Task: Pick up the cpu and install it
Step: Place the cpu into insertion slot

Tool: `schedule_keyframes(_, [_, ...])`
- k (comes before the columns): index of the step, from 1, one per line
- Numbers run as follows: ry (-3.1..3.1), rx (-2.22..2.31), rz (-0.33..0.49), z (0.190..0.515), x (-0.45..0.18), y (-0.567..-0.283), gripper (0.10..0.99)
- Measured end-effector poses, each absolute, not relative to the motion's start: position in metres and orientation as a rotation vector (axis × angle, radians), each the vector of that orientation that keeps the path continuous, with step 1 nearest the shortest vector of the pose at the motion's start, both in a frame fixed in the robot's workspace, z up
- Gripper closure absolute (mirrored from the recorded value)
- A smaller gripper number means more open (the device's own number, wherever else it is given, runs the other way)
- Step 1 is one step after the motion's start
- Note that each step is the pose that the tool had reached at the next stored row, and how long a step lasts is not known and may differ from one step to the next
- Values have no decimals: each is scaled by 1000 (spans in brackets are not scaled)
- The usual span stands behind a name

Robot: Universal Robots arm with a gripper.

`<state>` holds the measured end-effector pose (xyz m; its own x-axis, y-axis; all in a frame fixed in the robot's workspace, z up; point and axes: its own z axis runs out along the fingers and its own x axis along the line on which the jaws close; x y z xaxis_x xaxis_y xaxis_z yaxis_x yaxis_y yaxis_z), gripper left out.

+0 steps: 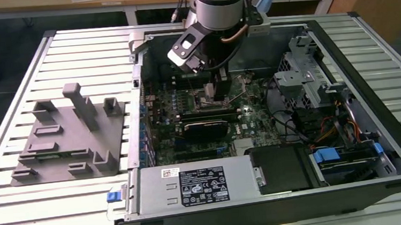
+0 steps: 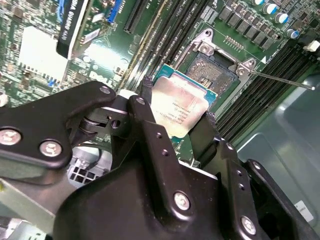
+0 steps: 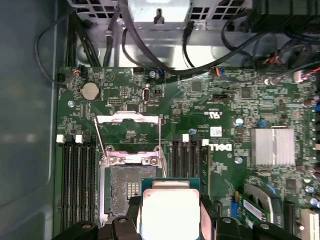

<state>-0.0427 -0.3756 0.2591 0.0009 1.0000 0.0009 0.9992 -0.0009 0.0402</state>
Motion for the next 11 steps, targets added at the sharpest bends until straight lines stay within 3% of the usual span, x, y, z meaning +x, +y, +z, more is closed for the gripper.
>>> schedule_keyframes(11, [2219, 2184, 46, 240, -43, -361, 545])
